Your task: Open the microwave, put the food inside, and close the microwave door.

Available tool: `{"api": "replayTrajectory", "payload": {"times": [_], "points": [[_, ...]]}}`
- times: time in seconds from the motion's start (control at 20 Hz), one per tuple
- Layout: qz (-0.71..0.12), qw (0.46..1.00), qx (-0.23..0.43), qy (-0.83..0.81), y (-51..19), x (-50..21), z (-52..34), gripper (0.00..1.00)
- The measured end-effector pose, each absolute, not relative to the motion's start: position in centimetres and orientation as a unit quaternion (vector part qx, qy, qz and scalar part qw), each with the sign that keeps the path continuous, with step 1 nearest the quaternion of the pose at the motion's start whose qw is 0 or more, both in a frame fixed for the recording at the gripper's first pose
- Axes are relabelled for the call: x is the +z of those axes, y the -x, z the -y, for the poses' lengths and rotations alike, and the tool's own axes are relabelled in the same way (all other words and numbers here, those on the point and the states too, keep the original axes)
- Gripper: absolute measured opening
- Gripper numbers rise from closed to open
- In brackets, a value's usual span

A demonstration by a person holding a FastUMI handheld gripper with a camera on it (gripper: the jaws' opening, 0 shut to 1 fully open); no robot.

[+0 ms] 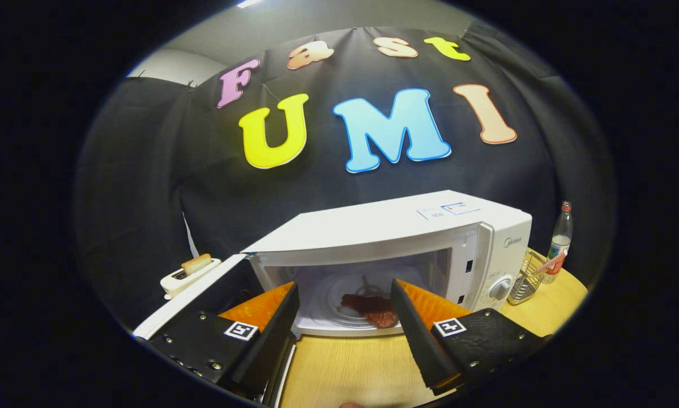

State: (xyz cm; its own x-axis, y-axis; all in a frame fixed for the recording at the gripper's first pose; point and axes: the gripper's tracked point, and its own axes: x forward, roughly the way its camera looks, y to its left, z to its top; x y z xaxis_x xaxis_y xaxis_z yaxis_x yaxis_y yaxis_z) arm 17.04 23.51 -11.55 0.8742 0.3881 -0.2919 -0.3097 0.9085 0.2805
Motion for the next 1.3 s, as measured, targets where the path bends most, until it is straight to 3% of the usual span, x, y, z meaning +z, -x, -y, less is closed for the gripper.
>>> {"api": "replayTrajectory", "payload": {"times": [0.8,1.2,1.3], "points": [[-0.109,0.927,0.350,-0.084,0.3,-1.1,-33.3,0.97],[-0.123,0.880,0.454,-0.070,9.2,-1.7,-40.0,0.97],[-0.139,0.867,0.473,-0.069,11.2,-2.3,-40.8,0.93]]}}
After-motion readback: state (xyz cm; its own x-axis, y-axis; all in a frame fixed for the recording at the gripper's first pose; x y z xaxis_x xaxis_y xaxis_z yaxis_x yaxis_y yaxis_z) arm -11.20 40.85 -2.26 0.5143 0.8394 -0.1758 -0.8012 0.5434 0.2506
